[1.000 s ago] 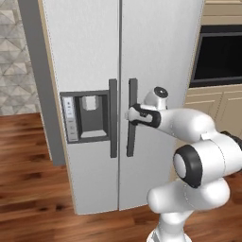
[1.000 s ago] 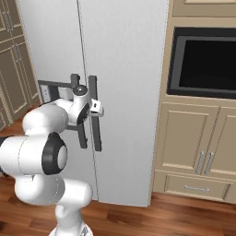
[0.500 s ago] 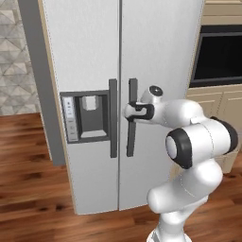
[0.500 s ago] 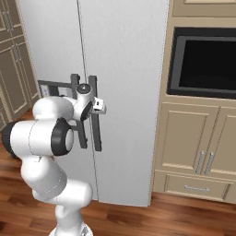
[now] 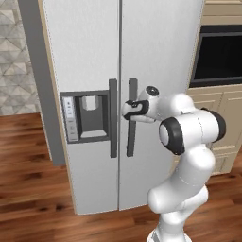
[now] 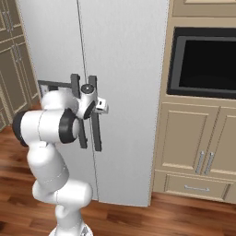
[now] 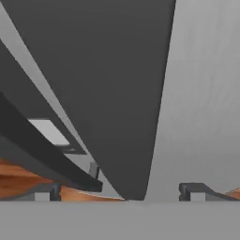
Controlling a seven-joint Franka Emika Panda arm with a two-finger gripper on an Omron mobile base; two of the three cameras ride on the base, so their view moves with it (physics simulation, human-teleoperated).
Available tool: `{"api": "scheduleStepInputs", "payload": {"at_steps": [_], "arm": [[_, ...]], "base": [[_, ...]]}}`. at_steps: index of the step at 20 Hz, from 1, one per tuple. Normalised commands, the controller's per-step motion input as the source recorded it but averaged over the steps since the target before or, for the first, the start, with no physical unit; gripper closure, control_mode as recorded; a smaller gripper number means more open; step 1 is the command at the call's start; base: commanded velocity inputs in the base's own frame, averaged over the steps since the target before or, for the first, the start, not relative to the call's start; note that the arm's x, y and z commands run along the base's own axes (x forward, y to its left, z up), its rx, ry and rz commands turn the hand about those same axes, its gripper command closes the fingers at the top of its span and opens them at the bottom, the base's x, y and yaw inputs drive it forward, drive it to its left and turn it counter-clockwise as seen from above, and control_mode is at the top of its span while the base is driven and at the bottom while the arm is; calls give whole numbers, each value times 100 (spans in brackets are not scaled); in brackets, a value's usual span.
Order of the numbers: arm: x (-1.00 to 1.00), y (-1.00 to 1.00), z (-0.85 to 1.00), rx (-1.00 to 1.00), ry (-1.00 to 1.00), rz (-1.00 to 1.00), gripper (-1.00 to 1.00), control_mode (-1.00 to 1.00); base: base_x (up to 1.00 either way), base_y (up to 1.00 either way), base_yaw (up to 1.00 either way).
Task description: Retrieve the sausage and cheese from the fridge and place them on the cutting board on the counter.
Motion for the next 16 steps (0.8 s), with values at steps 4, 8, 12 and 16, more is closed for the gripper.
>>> {"api": "scheduleStepInputs", "payload": {"at_steps": [4, 8, 12, 16], "arm": [[35, 1, -26, 0, 0, -2, -100, -100], [34, 1, -20, 0, 0, -2, -100, -100], [34, 5, -11, 0, 0, -2, -100, -100], [35, 10, -8, 0, -1, -3, -100, -100]], "base": [[0, 0, 0], [0, 0, 0], [0, 0, 0], [0, 0, 0]]}}
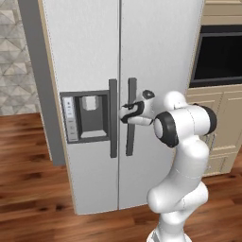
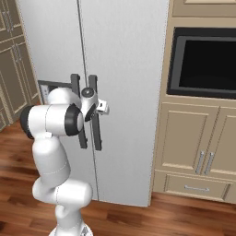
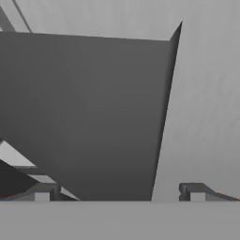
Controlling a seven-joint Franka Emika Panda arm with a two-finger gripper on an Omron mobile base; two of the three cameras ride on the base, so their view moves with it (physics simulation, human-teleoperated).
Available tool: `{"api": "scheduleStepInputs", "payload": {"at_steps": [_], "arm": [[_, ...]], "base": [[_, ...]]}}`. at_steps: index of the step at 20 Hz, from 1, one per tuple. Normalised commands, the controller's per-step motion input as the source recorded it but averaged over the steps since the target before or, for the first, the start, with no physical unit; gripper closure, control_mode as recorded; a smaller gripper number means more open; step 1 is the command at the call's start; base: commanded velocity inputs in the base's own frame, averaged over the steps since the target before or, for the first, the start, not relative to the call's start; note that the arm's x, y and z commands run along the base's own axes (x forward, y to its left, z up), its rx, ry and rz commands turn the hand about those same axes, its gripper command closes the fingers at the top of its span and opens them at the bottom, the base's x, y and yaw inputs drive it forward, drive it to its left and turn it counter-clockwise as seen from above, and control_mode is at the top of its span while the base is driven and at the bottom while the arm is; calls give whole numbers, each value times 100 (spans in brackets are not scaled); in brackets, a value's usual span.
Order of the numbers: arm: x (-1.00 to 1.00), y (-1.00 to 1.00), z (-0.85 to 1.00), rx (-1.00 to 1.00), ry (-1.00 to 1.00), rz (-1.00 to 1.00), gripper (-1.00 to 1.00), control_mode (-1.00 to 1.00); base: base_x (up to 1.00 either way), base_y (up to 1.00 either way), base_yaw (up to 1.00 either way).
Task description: Retrieve the sausage and cheese from the fridge and place them on the cutting board on the counter.
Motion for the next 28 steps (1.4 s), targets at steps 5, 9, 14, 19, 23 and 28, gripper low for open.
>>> {"api": "scheduleStepInputs", "payload": {"at_steps": [5, 9, 14, 19, 23, 28], "arm": [[34, 10, -6, 0, 0, -4, 100, -100], [34, 3, 0, 0, 0, -9, 100, -100], [10, 0, 9, 0, 0, -9, 100, -100], [-28, -7, 24, 2, 0, -4, 100, -100], [-57, -22, 26, 7, 6, -1, 100, -100], [-77, -37, 18, 9, 10, 0, 100, -100]], "base": [[0, 0, 0], [0, 0, 0], [0, 0, 0], [0, 0, 0], [0, 0, 0], [0, 0, 0]]}}
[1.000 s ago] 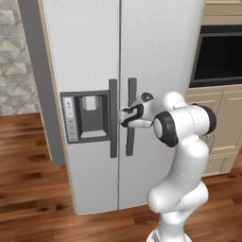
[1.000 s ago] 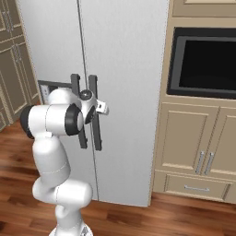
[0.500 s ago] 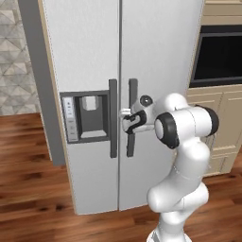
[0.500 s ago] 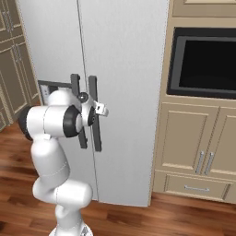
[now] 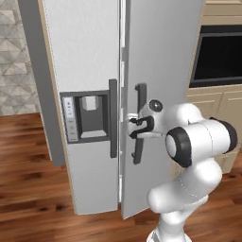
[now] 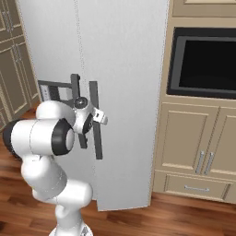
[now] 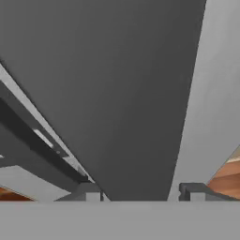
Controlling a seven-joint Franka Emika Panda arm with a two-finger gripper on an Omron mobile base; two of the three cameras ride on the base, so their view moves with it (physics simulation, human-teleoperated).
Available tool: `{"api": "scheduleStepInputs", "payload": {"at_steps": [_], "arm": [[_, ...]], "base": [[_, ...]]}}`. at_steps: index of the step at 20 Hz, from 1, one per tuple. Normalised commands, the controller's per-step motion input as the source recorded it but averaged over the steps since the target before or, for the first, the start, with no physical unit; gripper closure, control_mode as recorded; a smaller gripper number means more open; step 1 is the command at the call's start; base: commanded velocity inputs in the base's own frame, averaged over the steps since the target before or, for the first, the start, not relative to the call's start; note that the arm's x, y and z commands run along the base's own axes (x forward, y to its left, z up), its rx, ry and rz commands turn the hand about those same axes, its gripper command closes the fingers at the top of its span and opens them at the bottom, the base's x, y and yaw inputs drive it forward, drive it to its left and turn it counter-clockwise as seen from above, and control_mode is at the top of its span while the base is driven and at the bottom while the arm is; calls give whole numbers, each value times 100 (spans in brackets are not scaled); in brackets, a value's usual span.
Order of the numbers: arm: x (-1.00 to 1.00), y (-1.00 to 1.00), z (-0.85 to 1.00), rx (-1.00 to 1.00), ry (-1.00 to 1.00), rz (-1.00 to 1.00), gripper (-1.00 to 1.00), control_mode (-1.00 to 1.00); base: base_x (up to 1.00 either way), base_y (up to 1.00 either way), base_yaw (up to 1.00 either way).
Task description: Retrieve the sausage and cheese from the fridge and place them on the cutting board on the counter.
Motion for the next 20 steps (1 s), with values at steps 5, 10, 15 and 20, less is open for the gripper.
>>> {"api": "scheduleStepInputs", "payload": {"at_steps": [5, 10, 15, 20], "arm": [[-77, -55, 24, 10, 7, 0, 100, -100], [-69, -61, 30, 11, 5, 0, 100, -100], [-56, -54, 35, 9, 7, 0, 100, -100], [-42, -14, 38, 3, 21, 0, -100, -100]], "base": [[0, 0, 0], [0, 0, 0], [0, 0, 0], [0, 0, 0]]}}
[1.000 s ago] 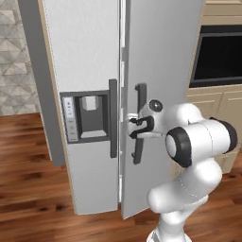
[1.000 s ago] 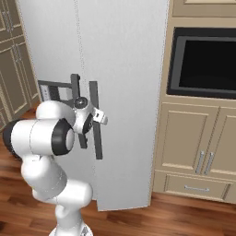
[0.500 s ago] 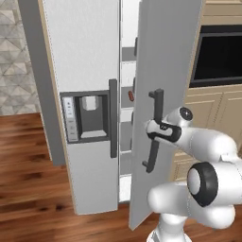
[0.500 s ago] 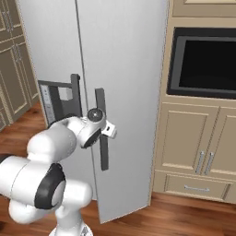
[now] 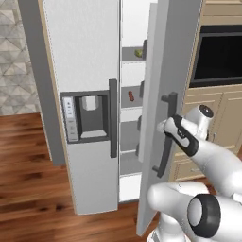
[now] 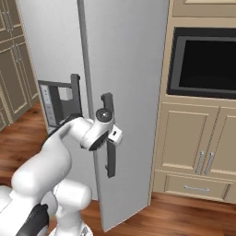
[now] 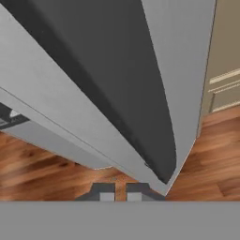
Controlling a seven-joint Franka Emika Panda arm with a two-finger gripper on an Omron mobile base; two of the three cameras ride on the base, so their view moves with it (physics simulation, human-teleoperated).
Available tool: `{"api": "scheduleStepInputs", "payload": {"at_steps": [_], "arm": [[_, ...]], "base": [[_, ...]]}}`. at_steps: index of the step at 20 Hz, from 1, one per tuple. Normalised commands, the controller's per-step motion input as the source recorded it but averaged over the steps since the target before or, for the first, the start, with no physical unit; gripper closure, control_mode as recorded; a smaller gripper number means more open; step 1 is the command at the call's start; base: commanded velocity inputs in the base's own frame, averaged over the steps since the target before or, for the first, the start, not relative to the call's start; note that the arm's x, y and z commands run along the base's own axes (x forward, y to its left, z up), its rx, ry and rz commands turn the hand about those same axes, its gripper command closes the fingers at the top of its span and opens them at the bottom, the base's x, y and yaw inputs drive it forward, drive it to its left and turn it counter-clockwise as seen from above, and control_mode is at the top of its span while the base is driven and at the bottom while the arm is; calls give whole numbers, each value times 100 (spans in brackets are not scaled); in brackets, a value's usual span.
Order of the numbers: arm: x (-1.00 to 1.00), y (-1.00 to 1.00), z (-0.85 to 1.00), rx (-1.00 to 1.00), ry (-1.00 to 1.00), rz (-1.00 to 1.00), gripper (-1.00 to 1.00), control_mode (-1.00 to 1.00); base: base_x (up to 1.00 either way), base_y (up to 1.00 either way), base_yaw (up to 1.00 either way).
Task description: Retrieve the sausage and cheese from the fridge and place them on the cutting board on the counter.
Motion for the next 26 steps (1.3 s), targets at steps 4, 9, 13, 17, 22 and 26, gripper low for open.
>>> {"api": "scheduleStepInputs", "payload": {"at_steps": [4, 9, 13, 17, 22, 26], "arm": [[-50, 20, 29, 2, 16, 0, -100, -100], [-54, 57, 5, 0, 7, 0, -100, -100], [-14, 87, 1, -1, 10, 0, -100, -100], [15, 84, 6, 0, 11, -5, -100, -100], [47, 60, 11, 0, 7, -15, -100, -100], [63, 34, 8, 5, 0, -21, -100, -100]], "base": [[0, 0, 0], [0, 0, 0], [0, 0, 0], [0, 0, 0], [0, 0, 0], [0, 0, 0]]}}
